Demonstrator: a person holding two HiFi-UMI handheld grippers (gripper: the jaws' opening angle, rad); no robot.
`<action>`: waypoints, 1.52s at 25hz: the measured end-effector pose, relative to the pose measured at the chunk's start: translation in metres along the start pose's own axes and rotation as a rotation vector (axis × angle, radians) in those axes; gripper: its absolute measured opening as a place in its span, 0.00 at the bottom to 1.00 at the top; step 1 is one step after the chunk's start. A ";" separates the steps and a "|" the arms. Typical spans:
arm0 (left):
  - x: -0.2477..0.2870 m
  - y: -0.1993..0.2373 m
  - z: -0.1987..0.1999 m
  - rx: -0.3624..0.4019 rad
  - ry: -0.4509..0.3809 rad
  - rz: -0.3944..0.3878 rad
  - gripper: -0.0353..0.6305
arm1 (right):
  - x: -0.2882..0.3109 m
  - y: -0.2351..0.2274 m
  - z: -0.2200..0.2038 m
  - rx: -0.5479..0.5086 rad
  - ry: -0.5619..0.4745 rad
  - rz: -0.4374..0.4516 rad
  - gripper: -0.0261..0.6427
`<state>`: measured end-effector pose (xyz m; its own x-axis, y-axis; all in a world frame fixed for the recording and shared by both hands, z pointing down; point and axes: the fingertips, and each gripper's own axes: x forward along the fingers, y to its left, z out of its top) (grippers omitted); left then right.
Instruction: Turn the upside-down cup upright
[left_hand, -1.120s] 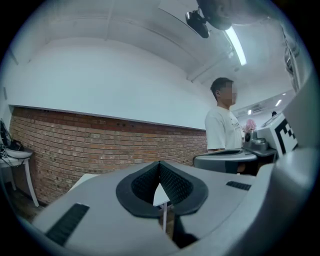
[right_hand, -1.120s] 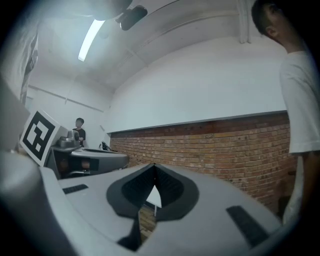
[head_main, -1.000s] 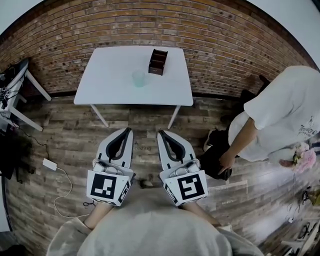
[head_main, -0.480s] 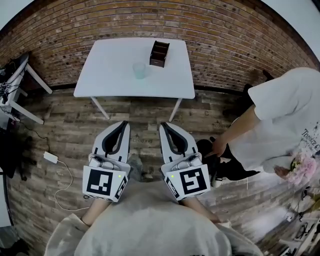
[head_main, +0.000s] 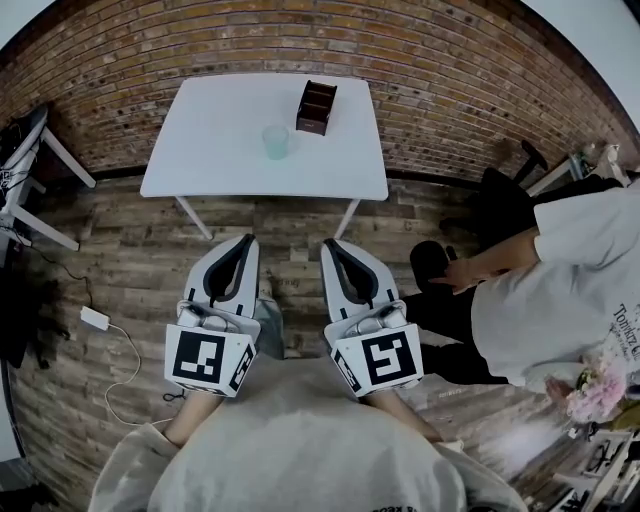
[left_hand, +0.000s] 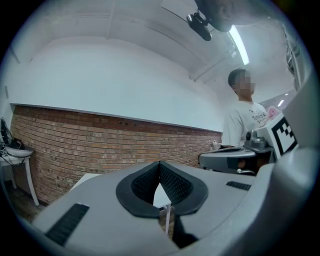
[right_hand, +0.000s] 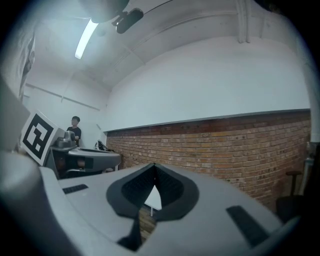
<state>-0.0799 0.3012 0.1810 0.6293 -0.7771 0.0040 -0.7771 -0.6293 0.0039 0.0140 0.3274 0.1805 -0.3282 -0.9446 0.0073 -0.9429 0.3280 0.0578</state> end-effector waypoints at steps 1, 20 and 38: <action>0.003 0.004 -0.001 -0.003 0.001 0.000 0.07 | 0.005 -0.001 0.000 -0.004 0.001 0.001 0.05; 0.112 0.096 -0.013 -0.012 0.037 -0.024 0.07 | 0.140 -0.037 -0.015 -0.003 0.045 -0.004 0.05; 0.210 0.170 -0.018 -0.011 0.076 -0.125 0.07 | 0.247 -0.075 -0.024 0.018 0.090 -0.102 0.05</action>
<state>-0.0796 0.0312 0.2001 0.7200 -0.6896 0.0781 -0.6927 -0.7210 0.0204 0.0047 0.0690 0.2015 -0.2246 -0.9701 0.0924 -0.9723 0.2294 0.0450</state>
